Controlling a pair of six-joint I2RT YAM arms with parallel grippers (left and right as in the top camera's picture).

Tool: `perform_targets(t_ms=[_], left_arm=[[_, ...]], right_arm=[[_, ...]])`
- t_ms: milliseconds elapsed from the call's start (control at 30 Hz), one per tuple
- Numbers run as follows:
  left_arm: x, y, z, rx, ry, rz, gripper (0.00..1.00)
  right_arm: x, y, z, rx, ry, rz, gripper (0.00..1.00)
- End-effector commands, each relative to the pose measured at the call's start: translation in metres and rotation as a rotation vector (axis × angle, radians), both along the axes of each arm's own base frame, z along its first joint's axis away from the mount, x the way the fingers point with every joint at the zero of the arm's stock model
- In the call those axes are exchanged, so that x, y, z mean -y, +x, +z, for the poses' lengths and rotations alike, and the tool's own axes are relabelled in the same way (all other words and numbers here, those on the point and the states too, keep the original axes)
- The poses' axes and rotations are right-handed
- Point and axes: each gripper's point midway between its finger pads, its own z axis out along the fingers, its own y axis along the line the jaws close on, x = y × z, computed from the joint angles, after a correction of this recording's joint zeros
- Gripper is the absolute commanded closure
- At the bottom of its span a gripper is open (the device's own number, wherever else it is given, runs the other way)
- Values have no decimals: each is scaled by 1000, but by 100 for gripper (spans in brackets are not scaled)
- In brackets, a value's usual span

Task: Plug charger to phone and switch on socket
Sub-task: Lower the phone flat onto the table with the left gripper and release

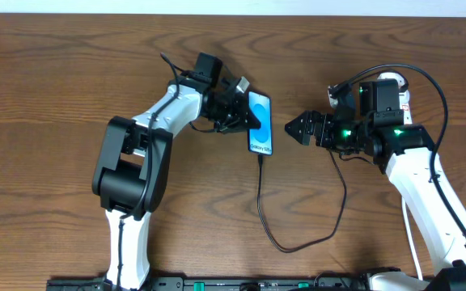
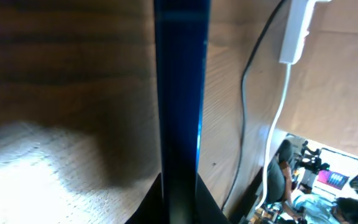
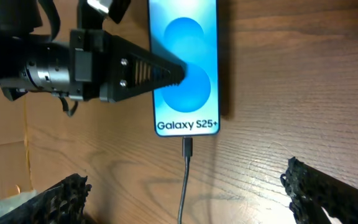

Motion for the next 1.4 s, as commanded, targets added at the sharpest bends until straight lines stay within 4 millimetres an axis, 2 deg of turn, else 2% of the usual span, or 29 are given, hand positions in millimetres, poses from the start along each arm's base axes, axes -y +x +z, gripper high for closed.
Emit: perform_targets(t_ms=[0,233,867,1367], left_arm=[[7,-5,-2,42,29,-34,93],[15,-11,-5,46,47,-52,93],[8,-9,-13,51,106,-35,92],[6,-12,-15,36,113,-36,83]], right_arm=[[1,-2,-7,-21,-10,-7,1],[1,-2,-7,-22,-10,-7,1],[3,-4,-10,-35,-29,-15,1],[-2,-7,-11,-37,-33,1,1]])
